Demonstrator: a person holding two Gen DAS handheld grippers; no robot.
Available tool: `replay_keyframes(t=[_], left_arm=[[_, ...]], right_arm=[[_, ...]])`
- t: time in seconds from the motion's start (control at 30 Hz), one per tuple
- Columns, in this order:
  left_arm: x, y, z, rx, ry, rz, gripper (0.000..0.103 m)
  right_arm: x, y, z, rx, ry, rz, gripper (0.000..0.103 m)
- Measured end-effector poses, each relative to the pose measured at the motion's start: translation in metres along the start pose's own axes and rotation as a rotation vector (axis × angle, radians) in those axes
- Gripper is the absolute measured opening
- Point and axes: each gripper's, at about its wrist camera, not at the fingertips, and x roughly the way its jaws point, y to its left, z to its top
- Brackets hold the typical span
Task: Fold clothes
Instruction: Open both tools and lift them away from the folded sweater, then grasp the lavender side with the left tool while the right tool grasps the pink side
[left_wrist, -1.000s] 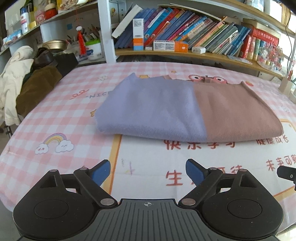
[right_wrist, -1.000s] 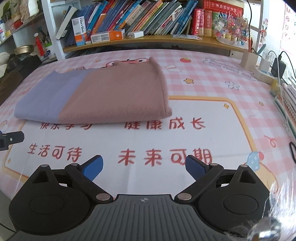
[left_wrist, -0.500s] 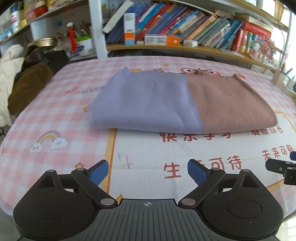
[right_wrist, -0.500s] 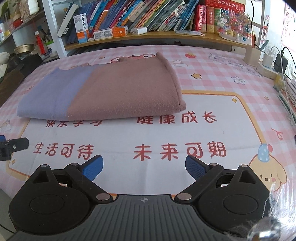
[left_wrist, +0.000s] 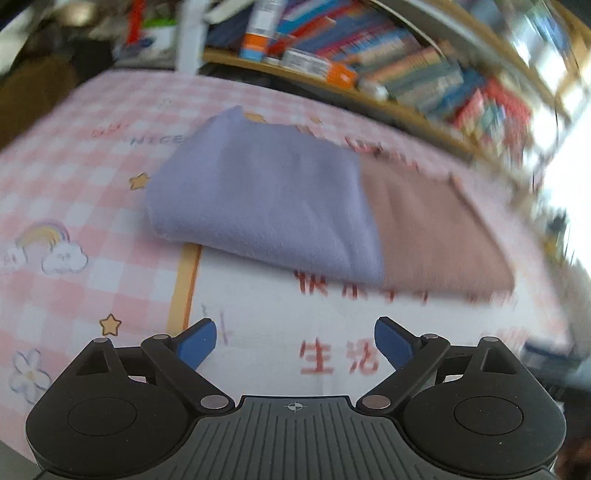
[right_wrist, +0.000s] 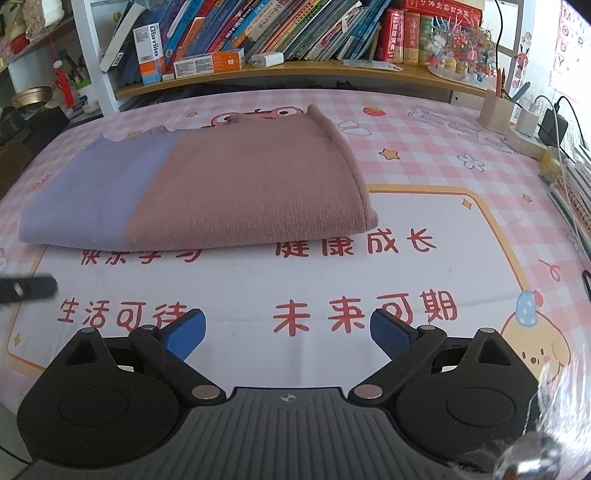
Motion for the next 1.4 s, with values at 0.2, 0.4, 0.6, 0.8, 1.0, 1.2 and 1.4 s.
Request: replay_keyframes(t=[0.2,0.4,0.6,0.8,1.0,1.2,1.4], left_arm=[[0.008,0.057,0.017,-0.345,-0.033,-0.076,0.080],[0.019,0.085,0.031,-0.522,-0.057,-0.135,0.078],[0.035,0.108,0.036,-0.775,-0.094,-0.230,0.078],[0.048,0.114,0.042,-0.834,-0.054,-0.173,0.024],[0.051,0.127,0.045,-0.826,-0.050,-0.190,0.018],[0.025,0.163,0.043,-0.815,-0.117,-0.128,0.018],[0.014,0.189,0.037,-0.830,-0.140,-0.160,0.025]], right_arm=[[0.003,0.004,0.009,-0.001,-0.012,-0.025,0.096],[0.007,0.009,0.018,-0.004,-0.021,-0.045,0.096],[0.015,0.013,0.027,0.011,-0.016,-0.076,0.096],[0.012,0.001,0.035,0.089,-0.044,-0.156,0.096],[0.012,-0.017,0.049,0.163,-0.066,-0.202,0.096],[0.027,-0.028,0.062,0.245,-0.023,-0.134,0.084],[0.039,-0.006,0.060,0.238,0.037,0.016,0.048]])
